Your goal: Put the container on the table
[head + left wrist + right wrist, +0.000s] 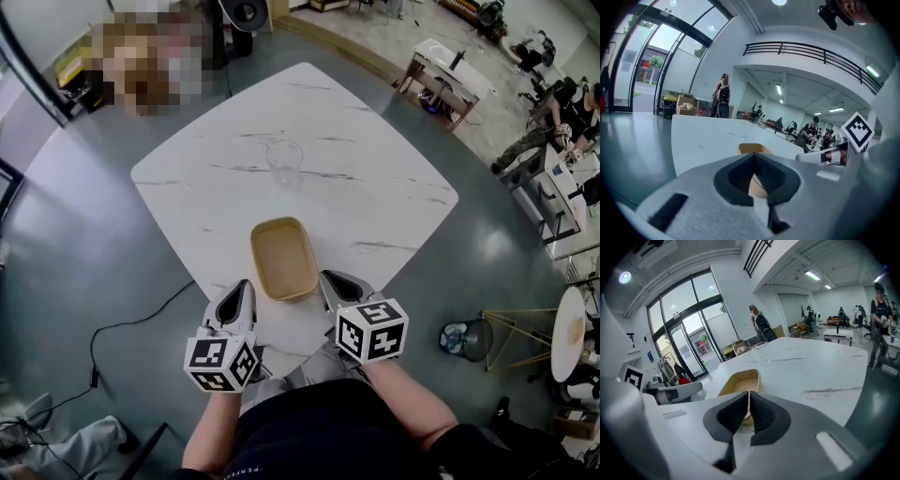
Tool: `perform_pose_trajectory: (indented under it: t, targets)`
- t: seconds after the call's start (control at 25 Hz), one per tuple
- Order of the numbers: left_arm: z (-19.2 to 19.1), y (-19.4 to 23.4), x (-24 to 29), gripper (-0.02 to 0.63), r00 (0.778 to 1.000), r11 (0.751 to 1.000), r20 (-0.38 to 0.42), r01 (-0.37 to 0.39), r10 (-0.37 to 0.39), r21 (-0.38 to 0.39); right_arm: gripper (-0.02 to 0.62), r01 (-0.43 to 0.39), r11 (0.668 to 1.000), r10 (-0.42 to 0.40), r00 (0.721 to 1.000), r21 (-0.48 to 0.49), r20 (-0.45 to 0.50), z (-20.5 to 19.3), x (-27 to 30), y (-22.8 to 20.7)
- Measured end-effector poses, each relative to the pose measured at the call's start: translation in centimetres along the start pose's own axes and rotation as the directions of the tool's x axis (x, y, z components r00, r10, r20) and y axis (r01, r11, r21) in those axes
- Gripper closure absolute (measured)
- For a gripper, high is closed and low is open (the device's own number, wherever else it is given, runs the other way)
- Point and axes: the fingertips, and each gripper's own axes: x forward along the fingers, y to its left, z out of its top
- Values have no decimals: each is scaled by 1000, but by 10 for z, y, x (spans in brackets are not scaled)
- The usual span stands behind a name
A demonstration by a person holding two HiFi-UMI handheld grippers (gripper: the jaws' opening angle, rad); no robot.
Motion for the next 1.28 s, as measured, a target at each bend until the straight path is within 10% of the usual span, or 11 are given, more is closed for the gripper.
perform_pose_trajectory:
  t: [1.28]
  targets:
    - [-39, -56, -95, 611, 985, 978, -49, 171, -167, 119, 595, 33, 999, -29, 995, -38, 94, -58, -89, 72]
